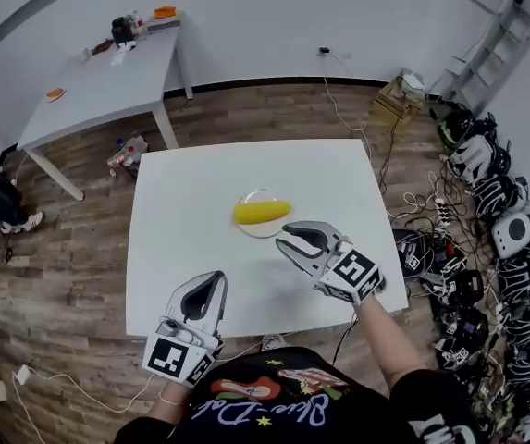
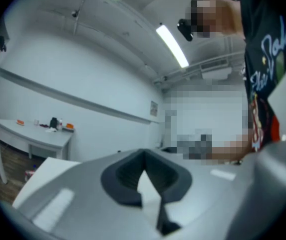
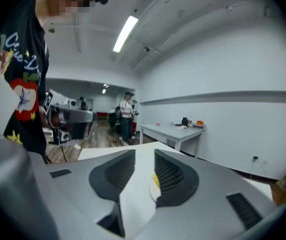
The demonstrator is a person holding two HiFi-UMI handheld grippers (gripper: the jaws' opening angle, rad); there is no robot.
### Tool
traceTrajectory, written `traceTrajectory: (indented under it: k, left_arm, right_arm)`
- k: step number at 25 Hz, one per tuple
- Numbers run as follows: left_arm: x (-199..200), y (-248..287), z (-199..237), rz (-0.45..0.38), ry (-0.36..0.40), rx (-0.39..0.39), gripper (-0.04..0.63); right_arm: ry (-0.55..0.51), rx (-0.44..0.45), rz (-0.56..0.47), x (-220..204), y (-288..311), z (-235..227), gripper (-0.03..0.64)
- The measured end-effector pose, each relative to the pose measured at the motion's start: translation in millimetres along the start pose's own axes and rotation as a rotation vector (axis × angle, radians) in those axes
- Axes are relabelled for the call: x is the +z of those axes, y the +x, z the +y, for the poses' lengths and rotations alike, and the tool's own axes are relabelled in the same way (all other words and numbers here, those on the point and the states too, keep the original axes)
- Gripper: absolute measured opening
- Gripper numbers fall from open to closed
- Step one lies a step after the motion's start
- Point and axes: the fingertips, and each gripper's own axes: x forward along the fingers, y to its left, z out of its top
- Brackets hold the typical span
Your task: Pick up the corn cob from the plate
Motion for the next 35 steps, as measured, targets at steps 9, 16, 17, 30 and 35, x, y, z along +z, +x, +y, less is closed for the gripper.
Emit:
traceTrajectory:
  k: [9,16,17,30,35]
  left_arm:
    - [-14.1,-3.1,55.9,0.076,-0.095,0.262,-0.003]
    - [-20.4,-27.1,79.2,0.096,-0.131,0.385,-0.003]
    - [-20.1,-28.3,80.8,0.097,-0.136,0.391,-0.003]
    - [-15.5,-22.6,91.9,0.064,-0.181,0.356,-0.003]
    - [-21.8,-21.7,92.8,0.099,-0.129,0.295,-0.003]
  right_arm:
    - [-0.312,0.390,0.482,-106.9,115.1,-64.2,0.247]
    - [-0.238,0.462,0.566,-134.3,158.0,-76.7,0.255]
    - [-0.264,0.477,0.594,-139.1,159.9,-76.7,0.255]
    - [-0.050,0.349,0.589,-139.3,161.8,-77.7,0.253]
    - [0.336,0.139,0.172,-66.1,119.2,-79.5,0.253]
